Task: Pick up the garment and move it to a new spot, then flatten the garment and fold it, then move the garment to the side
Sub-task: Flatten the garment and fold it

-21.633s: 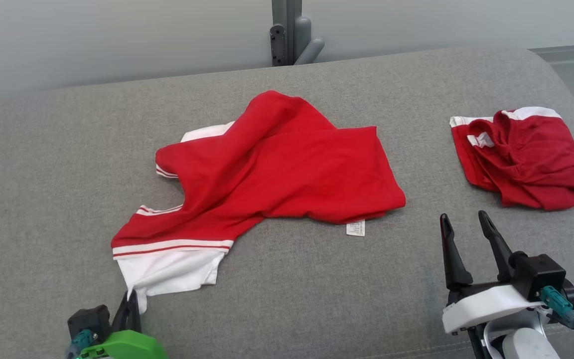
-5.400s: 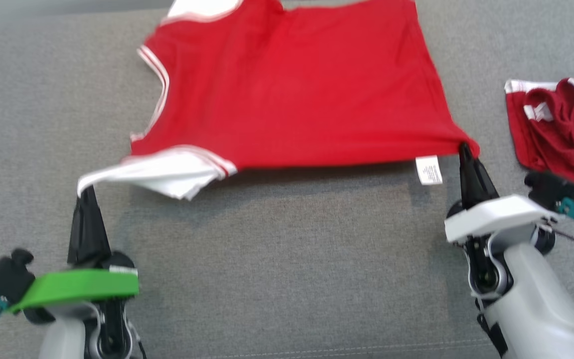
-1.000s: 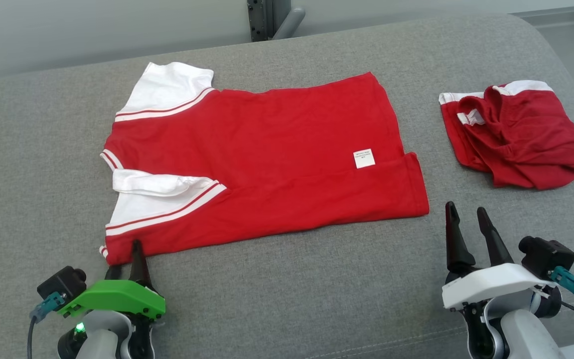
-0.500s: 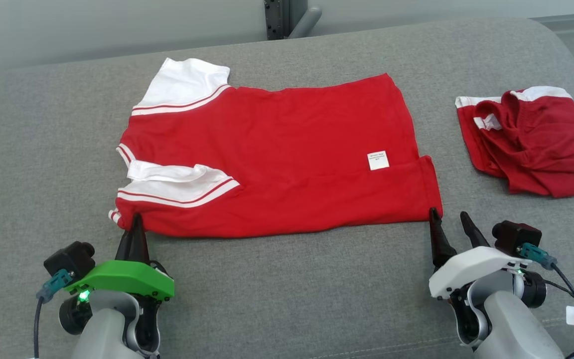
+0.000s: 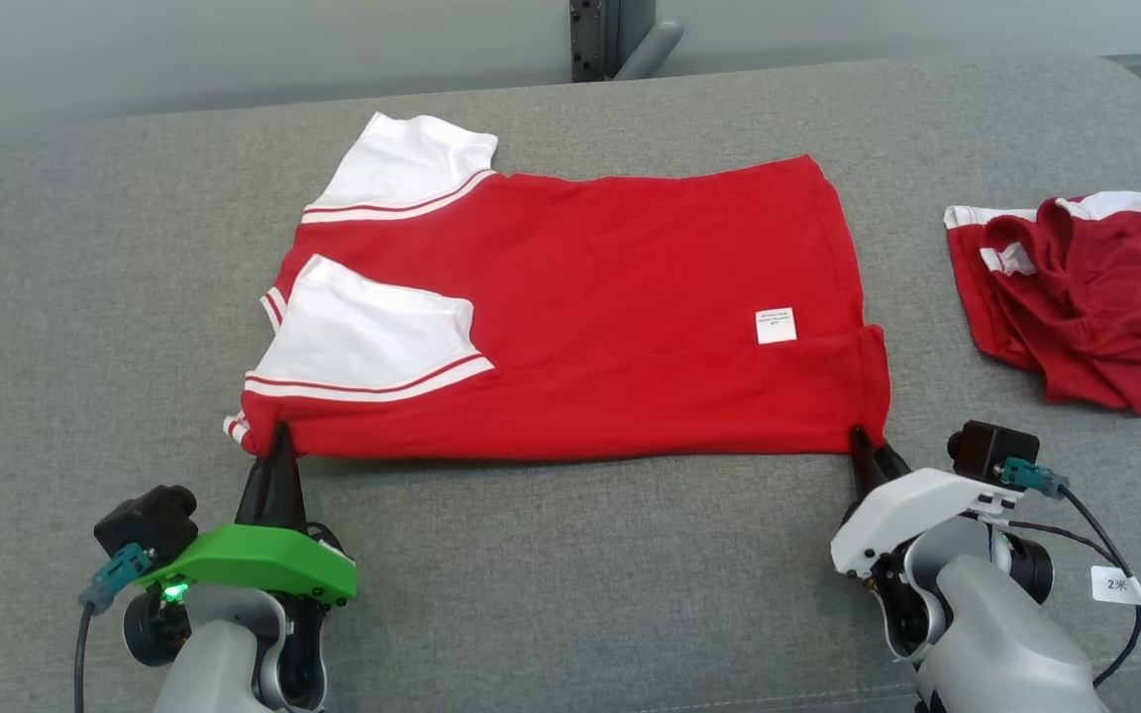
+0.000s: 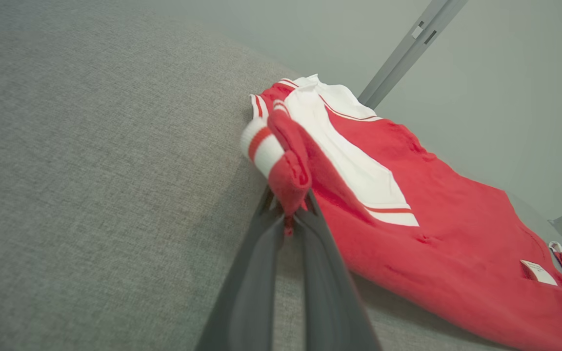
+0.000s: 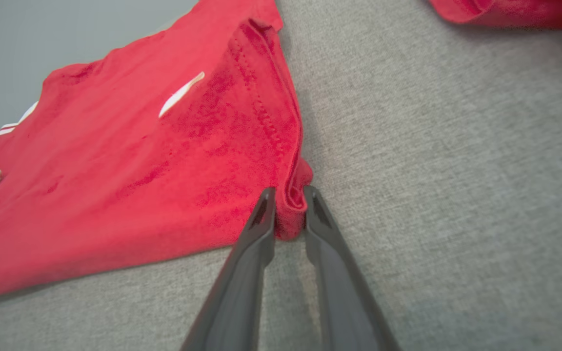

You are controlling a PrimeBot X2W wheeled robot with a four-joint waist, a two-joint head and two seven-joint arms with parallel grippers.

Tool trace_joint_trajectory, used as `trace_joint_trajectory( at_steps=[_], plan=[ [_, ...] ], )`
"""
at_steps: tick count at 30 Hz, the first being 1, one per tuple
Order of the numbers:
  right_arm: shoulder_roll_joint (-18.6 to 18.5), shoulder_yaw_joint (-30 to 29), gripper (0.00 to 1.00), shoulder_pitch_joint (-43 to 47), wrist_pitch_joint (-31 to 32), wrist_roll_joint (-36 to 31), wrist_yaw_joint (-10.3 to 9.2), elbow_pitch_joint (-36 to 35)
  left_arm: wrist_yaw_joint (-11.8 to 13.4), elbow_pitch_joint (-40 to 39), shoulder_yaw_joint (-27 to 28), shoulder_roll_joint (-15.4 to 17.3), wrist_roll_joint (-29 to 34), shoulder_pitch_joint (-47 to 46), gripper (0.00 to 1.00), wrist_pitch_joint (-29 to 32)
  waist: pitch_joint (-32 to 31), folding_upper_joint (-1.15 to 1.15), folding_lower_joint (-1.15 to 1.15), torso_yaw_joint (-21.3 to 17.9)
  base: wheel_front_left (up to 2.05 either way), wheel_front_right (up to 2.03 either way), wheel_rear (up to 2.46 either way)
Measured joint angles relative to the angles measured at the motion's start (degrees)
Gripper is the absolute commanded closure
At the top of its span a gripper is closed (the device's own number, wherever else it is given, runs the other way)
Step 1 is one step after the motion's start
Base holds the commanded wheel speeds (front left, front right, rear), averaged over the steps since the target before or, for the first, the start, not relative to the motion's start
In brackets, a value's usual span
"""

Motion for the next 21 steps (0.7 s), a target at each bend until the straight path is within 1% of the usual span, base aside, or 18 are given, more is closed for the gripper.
trace_joint_trajectory(
  at_steps=[1,6,10,17,21],
  plan=[
    [0.03,0.37,1.0,-0.14,-0.25,0.52,0.0,0.43,0.02,-0.22,-0.03,0.0,0.01,0.15,1.0,0.0,-0.15,0.0,0.0,0.05,0.0,0.0,0.0],
    [0.13,0.29,1.0,-0.52,-1.2,3.48,0.0,0.26,0.23,-1.78,0.15,-0.03,0.43,1.25,1.0,0.0,-1.15,0.0,0.0,0.18,0.0,0.0,0.0],
    [0.14,-1.08,1.0,0.34,-1.47,4.46,0.0,-2.88,0.24,-4.02,0.41,-0.04,0.88,2.89,1.0,0.0,-2.14,0.0,0.0,0.22,0.0,0.0,0.0],
    [-0.08,-4.35,1.0,9.64,-1.41,6.44,0.03,-11.5,0.21,-10.23,0.19,0.31,0.92,9.59,1.0,0.43,-3.98,0.0,0.0,0.37,0.0,0.0,0.0],
    [-0.09,-5.76,1.0,16.21,1.03,7.64,0.04,-17.08,1.29,-13.84,-0.05,0.62,0.62,14.94,1.0,2.66,-4.57,0.0,0.0,0.52,0.0,0.0,0.0]
  ],
)
